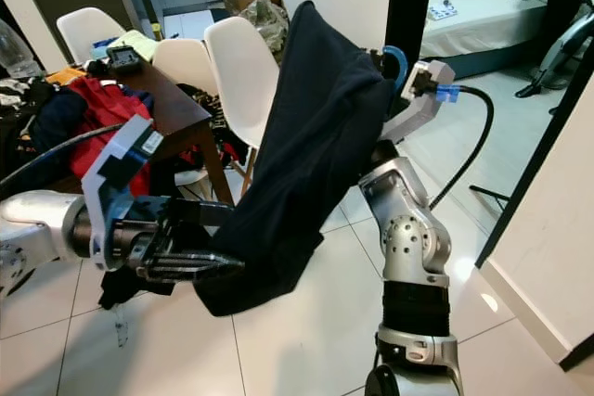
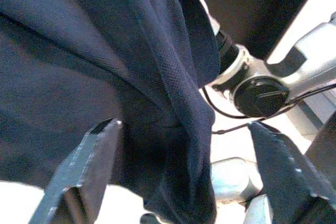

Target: Hang hanger

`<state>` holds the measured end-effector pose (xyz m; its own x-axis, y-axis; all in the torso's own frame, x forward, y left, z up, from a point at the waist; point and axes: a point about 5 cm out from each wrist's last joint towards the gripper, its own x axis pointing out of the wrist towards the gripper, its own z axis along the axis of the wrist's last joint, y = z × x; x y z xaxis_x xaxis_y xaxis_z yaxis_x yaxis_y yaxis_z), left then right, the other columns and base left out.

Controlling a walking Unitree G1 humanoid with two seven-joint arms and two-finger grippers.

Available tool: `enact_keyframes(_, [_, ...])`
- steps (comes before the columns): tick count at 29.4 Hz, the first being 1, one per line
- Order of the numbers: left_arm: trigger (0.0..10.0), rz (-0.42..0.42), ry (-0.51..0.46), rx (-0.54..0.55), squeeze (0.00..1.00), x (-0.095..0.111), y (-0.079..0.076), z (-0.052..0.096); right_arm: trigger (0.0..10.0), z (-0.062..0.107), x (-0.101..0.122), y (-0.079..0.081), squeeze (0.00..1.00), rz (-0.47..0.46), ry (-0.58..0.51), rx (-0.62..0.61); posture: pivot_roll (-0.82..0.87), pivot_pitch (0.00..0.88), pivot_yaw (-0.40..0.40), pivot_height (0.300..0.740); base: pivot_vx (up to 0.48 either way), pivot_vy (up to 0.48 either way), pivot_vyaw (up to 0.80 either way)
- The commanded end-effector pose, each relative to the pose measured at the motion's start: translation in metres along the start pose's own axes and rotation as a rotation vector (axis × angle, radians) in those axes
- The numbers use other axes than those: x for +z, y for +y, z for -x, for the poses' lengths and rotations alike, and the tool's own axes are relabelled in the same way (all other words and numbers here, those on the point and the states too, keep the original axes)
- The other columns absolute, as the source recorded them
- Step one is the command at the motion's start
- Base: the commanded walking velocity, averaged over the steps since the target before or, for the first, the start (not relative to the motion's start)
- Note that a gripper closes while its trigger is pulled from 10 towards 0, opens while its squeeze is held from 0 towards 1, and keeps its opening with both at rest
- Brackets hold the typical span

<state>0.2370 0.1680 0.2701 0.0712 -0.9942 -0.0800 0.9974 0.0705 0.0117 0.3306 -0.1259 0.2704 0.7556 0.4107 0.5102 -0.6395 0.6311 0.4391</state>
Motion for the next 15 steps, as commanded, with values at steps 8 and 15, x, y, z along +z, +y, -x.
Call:
enact_keyframes(8, [10.0,-0.048,0.003,0.021,1.0,0.016,-0.006,0.018,10.0,0.003,0.02,0.001,0.0,0.089,-0.026,0.085,0.15,0.03,0.04,0.74,0.0,0.0,0.0])
enact_keyframes(15, [10.0,-0.234,-0.229,0.43,0.91,0.054,0.036,0.038,10.0,0.021,0.036,-0.006,0.0,0.188,0.017,0.176,0.16,0.034,0.031,0.74,0.0,0.0,0.0])
